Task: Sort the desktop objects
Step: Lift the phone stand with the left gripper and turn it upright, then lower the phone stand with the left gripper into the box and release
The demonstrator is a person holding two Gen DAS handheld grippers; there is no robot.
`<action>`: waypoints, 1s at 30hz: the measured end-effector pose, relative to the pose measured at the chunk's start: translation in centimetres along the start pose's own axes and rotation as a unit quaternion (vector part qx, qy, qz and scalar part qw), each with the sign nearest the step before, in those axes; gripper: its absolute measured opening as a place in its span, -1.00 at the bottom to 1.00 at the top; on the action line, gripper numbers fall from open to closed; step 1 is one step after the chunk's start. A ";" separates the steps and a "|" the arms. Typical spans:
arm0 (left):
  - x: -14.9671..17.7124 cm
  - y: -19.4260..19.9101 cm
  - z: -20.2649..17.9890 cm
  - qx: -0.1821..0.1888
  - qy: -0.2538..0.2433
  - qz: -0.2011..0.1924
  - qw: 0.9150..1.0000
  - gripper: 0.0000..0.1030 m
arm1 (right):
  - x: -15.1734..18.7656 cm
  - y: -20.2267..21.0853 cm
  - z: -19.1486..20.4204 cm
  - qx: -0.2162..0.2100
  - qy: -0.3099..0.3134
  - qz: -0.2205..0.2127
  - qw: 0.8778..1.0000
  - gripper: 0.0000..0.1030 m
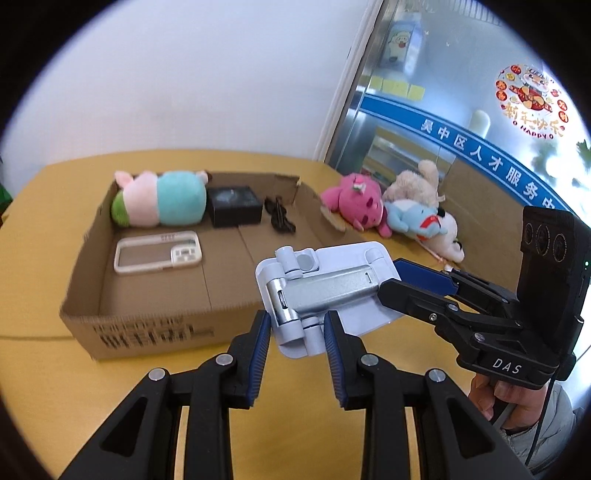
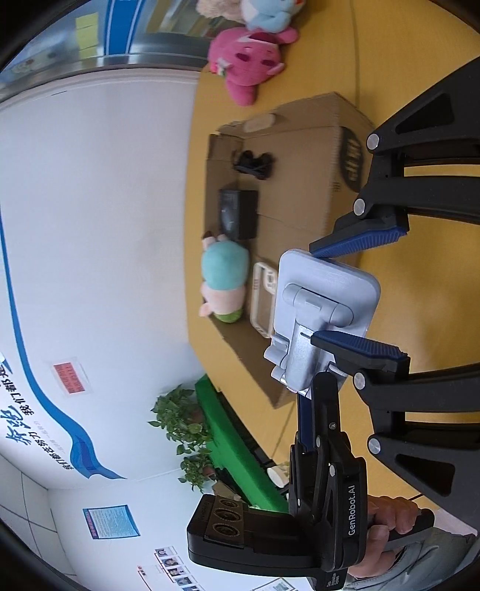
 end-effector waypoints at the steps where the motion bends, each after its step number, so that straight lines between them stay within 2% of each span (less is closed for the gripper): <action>1: -0.8 0.1 0.1 0.000 -0.002 -0.006 1.000 -0.44 | -0.8 0.0 -0.1 -0.002 -0.001 -0.006 1.000 -0.22; 11: -6.7 -0.4 2.3 -0.014 -0.016 -0.039 0.999 -0.44 | -7.2 -2.6 -1.0 -0.014 -0.003 -0.035 0.999 -0.22; 17: -7.7 -1.4 5.2 -0.020 -0.003 -0.036 0.999 -0.44 | -8.9 -5.7 -1.0 -0.019 0.000 -0.027 0.999 -0.22; 23: -6.5 -2.1 9.1 -0.040 0.021 -0.016 0.999 -0.45 | -7.7 -10.4 -0.1 -0.045 -0.015 0.011 0.999 -0.22; 30: -3.9 -3.8 14.0 -0.067 0.062 0.030 0.995 -0.45 | -4.5 -16.5 1.5 -0.069 -0.038 0.074 0.994 -0.22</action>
Point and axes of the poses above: each gripper's, at about its wrist camera, not at the fingertips, and y roughly against the way its jaws point, z to its left, x to its underside, the point moved 8 cm from there along -y, roughly the way its jaws point, and after that the axes turned 8 degrees about x, right-handed, at the moved point
